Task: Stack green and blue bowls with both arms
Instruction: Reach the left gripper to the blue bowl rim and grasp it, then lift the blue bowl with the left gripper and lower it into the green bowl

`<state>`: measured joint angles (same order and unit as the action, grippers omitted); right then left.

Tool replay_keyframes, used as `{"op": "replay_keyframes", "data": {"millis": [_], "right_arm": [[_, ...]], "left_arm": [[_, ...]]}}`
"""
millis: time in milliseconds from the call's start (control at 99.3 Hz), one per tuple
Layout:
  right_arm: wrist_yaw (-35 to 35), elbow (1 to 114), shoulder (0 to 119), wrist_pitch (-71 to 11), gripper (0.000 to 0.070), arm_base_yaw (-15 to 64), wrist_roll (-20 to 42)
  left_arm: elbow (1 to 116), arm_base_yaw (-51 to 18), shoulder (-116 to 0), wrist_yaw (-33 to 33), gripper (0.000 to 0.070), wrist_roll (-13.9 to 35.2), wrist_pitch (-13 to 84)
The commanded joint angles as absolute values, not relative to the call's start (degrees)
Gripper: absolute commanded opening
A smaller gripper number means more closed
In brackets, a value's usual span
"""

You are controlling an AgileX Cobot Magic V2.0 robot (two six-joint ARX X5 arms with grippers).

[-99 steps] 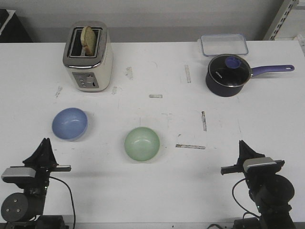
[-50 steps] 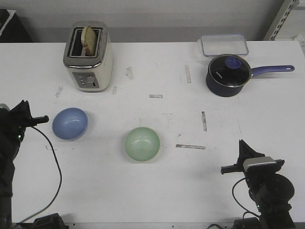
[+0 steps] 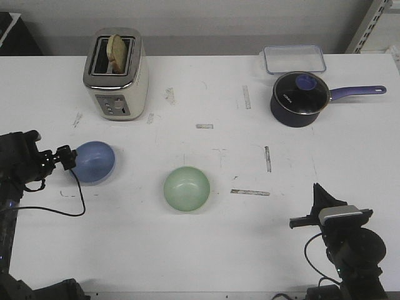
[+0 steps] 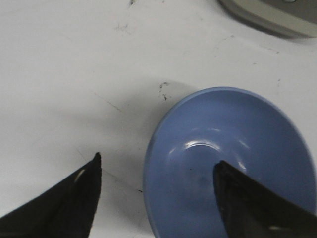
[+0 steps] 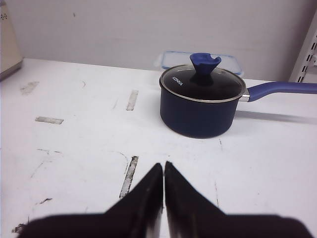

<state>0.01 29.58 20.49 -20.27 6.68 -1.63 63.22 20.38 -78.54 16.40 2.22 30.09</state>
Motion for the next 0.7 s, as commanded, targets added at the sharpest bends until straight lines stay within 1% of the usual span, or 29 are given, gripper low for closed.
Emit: {"op": "replay_keyframes", "data": {"millis": [0, 60, 201, 363, 423, 453, 524, 544, 554, 574, 584, 594, 665, 675, 685], "right_arm": [[-0.2, 30.0, 20.8, -19.7, 0.0000, 6.8, -0.9], [-0.2, 30.0, 20.8, -19.8, 0.0000, 6.8, -0.9], [-0.1, 30.0, 20.8, -19.8, 0.0000, 6.8, -1.2], [-0.1, 30.0, 20.9, -19.8, 0.0000, 6.8, -1.4], [-0.1, 30.0, 21.2, -19.8, 0.0000, 6.8, -1.5], [-0.1, 30.0, 21.3, -19.8, 0.0000, 6.8, -1.6], [-0.1, 30.0, 21.8, -19.7, 0.0000, 6.8, -1.7], [-0.1, 30.0, 22.0, -19.7, 0.0000, 6.8, -1.7], [-0.1, 30.0, 22.0, -19.7, 0.0000, 6.8, -1.7], [-0.1, 30.0, 22.2, -19.7, 0.0000, 6.8, -1.7], [-0.1, 30.0, 22.2, -19.7, 0.0000, 6.8, -1.7], [-0.1, 30.0, 22.3, -19.7, 0.0000, 6.8, -1.7], [-0.1, 30.0, 22.7, -19.7, 0.0000, 6.8, -1.7], [-0.1, 30.0, 22.7, -19.7, 0.0000, 6.8, -1.7], [-0.1, 30.0, 22.7, -19.7, 0.0000, 6.8, -1.7]], "left_arm": [[64.0, 20.6, -80.8, 16.3, 0.0511, 1.1, 29.2], [64.0, 20.5, -82.7, 16.4, 0.0531, 0.7, 27.9], [64.0, 19.2, -86.3, 16.4, 0.0531, 0.6, 25.9], [64.0, 17.9, -89.1, 16.3, 0.0527, 0.7, 25.5], [64.0, 17.8, -89.6, 16.3, 0.0510, 0.7, 25.6], [64.0, 17.7, -89.7, 16.3, 0.0473, 0.9, 25.7], [64.0, 17.5, -89.8, 16.3, 0.0358, 0.9, 25.6], [64.0, 17.6, -89.7, 16.3, 0.0317, 0.9, 25.6], [64.0, 17.6, -89.7, 16.3, 0.0282, 0.9, 25.6], [64.0, 17.6, -89.7, 16.3, 0.0247, 0.9, 25.6], [64.0, 17.6, -89.7, 16.3, 0.0210, 0.9, 25.6], [64.0, 17.6, -89.7, 16.3, 0.0198, 0.9, 25.6], [64.0, 17.5, -89.7, 16.4, 0.0046, 0.9, 25.6], [64.0, 17.6, -89.7, 16.4, 0.0015, 0.9, 25.6], [64.0, 17.6, -89.7, 16.4, 0.0004, 0.9, 25.6]]}}
